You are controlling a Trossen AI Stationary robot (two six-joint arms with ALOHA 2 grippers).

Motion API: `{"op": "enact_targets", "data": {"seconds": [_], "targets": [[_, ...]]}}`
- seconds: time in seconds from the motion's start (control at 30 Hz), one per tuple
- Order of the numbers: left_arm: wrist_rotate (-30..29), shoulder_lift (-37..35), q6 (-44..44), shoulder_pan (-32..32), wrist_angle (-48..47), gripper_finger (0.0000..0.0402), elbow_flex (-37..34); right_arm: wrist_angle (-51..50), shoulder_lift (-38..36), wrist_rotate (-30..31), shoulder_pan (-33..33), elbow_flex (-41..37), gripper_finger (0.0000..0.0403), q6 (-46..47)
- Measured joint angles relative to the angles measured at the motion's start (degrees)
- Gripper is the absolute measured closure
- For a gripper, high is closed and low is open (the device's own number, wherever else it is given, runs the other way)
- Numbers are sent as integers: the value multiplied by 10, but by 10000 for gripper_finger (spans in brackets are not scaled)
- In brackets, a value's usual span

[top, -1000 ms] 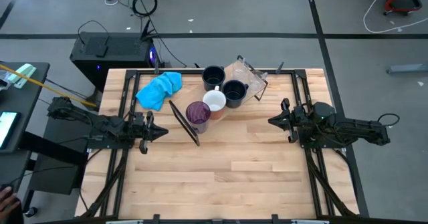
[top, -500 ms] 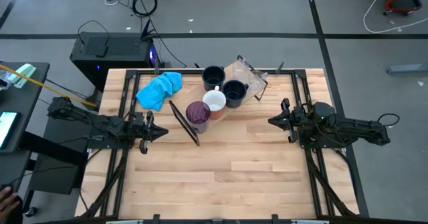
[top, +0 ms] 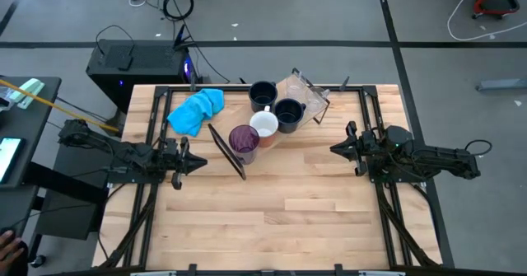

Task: Stack small to large cups/mugs on shelf
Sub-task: Return to Home Position

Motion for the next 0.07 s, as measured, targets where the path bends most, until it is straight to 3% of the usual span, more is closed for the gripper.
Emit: {"op": "enact_targets", "data": {"seconds": [0.07], "targets": [[0, 0, 0, 0, 0, 369, 0, 0, 0, 0, 0, 0, 364, 0]]}}
